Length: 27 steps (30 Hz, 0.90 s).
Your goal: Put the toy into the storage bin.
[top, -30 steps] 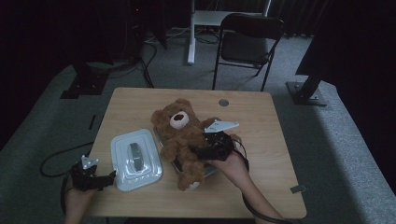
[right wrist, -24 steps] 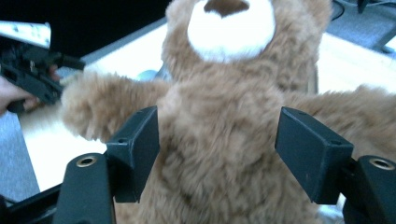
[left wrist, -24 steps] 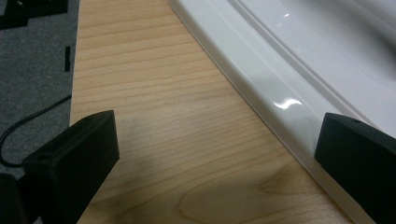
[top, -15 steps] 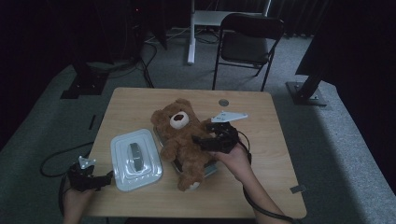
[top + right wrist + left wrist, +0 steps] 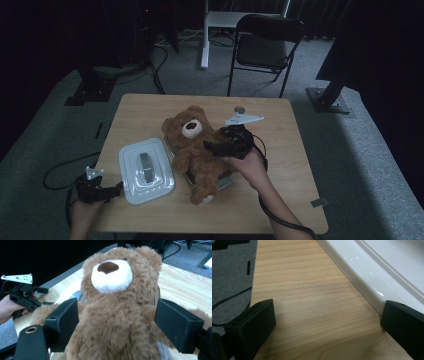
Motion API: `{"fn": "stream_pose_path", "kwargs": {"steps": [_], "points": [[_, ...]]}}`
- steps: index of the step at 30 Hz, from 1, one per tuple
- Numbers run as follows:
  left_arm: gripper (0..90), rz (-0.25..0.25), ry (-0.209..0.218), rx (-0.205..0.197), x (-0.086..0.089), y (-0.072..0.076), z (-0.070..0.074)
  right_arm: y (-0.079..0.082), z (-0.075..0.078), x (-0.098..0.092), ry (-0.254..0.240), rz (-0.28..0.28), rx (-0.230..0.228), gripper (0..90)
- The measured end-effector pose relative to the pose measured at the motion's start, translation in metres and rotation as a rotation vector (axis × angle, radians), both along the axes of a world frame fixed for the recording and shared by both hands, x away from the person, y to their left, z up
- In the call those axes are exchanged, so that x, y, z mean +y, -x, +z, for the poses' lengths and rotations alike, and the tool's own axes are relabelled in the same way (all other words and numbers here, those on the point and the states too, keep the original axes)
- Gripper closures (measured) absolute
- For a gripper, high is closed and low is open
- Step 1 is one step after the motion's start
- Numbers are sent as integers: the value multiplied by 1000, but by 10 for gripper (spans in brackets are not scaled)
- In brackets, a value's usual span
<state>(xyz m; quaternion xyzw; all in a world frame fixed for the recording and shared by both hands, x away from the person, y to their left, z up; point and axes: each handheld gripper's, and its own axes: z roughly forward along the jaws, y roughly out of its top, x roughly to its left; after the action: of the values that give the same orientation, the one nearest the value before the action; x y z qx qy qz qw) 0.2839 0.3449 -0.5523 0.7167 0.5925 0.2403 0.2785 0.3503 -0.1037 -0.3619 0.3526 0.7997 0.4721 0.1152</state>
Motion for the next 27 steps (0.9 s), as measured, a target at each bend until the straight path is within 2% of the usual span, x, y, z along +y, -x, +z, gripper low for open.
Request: {"fn": "stream_pose_path", "kwargs": {"steps": [4, 6, 9, 12, 14, 17, 20, 23, 27], "points": [[6, -12, 3, -10, -5, -3, -1, -7, 5, 6, 9, -2, -7, 186], [6, -18, 0, -11, -6, -5, -1, -15, 12, 15, 13, -5, -8, 186], [6, -19, 1, -12, -7, -5, -1, -21, 14, 23, 22, -8, -8, 186], [6, -22, 1, -12, -8, -5, -1, -34, 14, 41, 52, 3, 9, 191], [6, -19, 2, -13, -9, -6, -1, -39, 15, 50, 51, 7, 22, 191], [6, -23, 0, -12, -11, -6, -1, -46, 18, 62, 56, -8, 20, 191], [6, -25, 0, -12, -11, -6, -1, -54, 20, 73, 85, -31, 10, 190], [6, -24, 0, -12, -11, -6, -1, -59, 18, 79, 102, -50, 13, 191], [6, -24, 0, -12, -11, -6, -1, -67, 0, 84, 153, -52, 52, 191]]}}
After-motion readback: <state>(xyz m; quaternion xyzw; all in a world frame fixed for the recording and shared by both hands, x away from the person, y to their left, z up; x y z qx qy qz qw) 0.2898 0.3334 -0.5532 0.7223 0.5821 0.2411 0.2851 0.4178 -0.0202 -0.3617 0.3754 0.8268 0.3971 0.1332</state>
